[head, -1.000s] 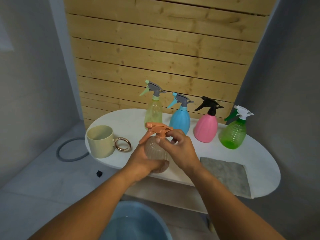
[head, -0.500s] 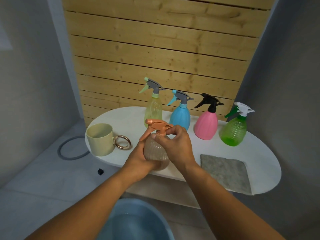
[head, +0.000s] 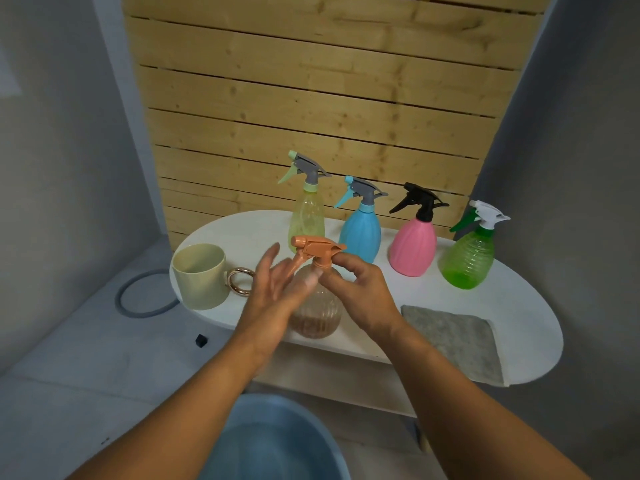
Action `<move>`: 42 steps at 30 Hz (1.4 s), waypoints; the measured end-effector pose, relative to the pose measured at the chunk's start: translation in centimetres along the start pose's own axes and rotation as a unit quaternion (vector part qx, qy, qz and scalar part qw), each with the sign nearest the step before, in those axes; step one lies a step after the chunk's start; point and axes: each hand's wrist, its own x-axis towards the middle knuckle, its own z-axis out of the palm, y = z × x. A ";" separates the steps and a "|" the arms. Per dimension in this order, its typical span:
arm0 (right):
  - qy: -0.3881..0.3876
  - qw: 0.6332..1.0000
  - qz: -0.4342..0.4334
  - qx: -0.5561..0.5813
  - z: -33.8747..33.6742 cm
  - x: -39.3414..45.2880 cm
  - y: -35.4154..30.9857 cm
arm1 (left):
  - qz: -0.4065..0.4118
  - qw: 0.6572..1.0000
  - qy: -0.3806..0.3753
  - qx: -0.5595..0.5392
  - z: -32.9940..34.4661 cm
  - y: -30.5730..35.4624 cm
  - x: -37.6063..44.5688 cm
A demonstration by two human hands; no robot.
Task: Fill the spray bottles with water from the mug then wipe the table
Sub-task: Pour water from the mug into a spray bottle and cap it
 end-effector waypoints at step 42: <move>0.030 0.997 -0.022 -0.061 -0.4 0.0 -0.1 | -0.016 0.998 -0.021 0.063 -0.6 -0.9 1.4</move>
